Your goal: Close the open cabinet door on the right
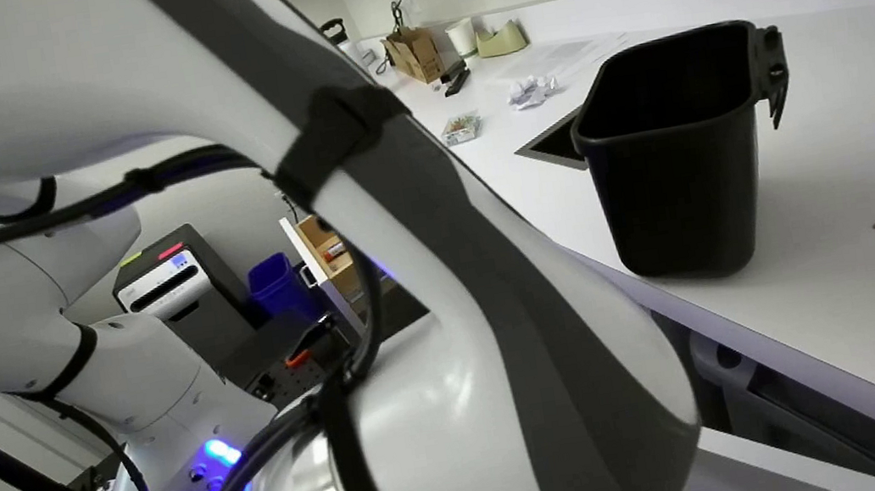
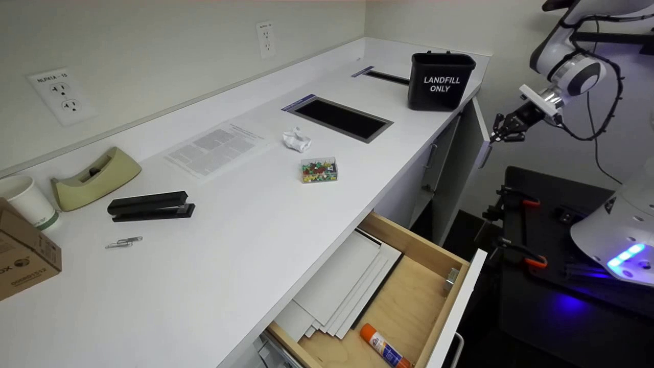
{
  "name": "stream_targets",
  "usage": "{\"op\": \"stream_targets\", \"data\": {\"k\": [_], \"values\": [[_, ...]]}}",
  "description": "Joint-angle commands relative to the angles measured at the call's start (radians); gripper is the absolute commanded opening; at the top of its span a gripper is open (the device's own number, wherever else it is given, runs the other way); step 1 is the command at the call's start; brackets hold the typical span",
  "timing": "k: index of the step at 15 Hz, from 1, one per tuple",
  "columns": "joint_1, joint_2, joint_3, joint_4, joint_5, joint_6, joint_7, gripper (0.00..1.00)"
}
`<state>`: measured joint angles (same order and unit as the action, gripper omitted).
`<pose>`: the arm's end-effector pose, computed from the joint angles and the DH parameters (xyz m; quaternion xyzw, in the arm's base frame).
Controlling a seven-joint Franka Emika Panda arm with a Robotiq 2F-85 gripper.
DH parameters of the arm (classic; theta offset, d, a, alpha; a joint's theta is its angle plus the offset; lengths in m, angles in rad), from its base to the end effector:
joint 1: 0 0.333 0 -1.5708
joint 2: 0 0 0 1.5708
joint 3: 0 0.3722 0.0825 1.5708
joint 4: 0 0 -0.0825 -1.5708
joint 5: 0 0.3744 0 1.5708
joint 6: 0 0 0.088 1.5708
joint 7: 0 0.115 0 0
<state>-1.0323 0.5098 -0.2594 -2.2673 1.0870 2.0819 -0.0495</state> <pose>0.1781 -0.4565 0.1654 -0.4487 0.8043 0.0306 0.3884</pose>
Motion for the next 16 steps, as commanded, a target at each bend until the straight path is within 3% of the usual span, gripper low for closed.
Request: {"op": "stream_targets", "data": {"k": [1,9,16], "values": [[0.071,-0.004,0.008,-0.021,0.101,0.009,-0.075,0.00],[0.216,-0.060,-0.045,-0.056,0.196,0.103,-0.277,0.00],[0.304,-0.094,-0.048,-0.080,0.340,0.199,-0.551,0.00]]}}
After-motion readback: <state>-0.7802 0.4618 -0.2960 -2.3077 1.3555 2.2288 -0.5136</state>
